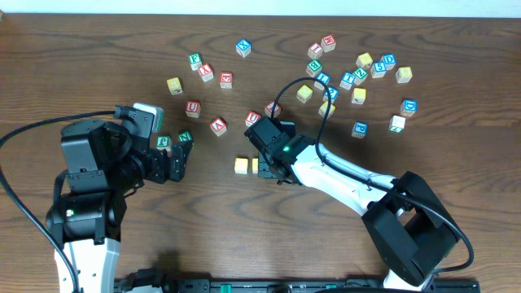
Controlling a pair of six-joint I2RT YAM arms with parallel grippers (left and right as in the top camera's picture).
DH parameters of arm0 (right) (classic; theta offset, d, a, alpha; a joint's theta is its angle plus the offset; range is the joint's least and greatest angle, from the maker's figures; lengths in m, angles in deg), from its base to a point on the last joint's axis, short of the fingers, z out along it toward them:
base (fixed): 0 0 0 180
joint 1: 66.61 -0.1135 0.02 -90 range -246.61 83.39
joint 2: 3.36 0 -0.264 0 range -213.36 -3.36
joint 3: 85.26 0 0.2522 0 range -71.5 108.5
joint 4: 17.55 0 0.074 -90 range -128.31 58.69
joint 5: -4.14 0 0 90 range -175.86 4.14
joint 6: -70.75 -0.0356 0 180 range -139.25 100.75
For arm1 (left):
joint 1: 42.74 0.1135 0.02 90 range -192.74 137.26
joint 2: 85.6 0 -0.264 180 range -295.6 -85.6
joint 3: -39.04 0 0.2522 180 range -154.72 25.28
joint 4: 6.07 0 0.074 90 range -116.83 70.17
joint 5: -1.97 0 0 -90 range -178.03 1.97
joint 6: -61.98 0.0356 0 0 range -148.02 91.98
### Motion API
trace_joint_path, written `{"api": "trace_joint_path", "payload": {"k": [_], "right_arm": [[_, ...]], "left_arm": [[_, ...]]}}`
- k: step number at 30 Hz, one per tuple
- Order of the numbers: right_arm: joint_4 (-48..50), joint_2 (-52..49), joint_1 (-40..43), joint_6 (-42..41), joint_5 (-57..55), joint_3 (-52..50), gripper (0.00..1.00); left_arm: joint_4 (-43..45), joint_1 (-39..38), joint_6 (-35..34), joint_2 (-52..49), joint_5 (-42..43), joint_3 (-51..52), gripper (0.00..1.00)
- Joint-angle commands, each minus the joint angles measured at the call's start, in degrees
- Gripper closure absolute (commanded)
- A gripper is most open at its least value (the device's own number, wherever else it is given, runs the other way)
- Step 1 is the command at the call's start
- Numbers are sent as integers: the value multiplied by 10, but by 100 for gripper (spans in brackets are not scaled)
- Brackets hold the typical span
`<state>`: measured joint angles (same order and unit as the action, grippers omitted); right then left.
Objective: Spell out CORL
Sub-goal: 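Lower the R block to the right of the O block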
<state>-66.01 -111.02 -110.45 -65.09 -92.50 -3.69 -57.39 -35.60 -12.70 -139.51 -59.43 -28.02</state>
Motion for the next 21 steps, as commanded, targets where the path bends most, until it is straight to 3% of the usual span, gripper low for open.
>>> {"api": "trace_joint_path", "payload": {"k": [1, 21], "right_arm": [[-7, -17, 6, 3, 12, 0, 82], [-9, -17, 6, 3, 12, 0, 68]], "left_arm": [[-2, 2, 9, 0, 8, -14, 2], [-2, 2, 9, 0, 8, -14, 2]]}}
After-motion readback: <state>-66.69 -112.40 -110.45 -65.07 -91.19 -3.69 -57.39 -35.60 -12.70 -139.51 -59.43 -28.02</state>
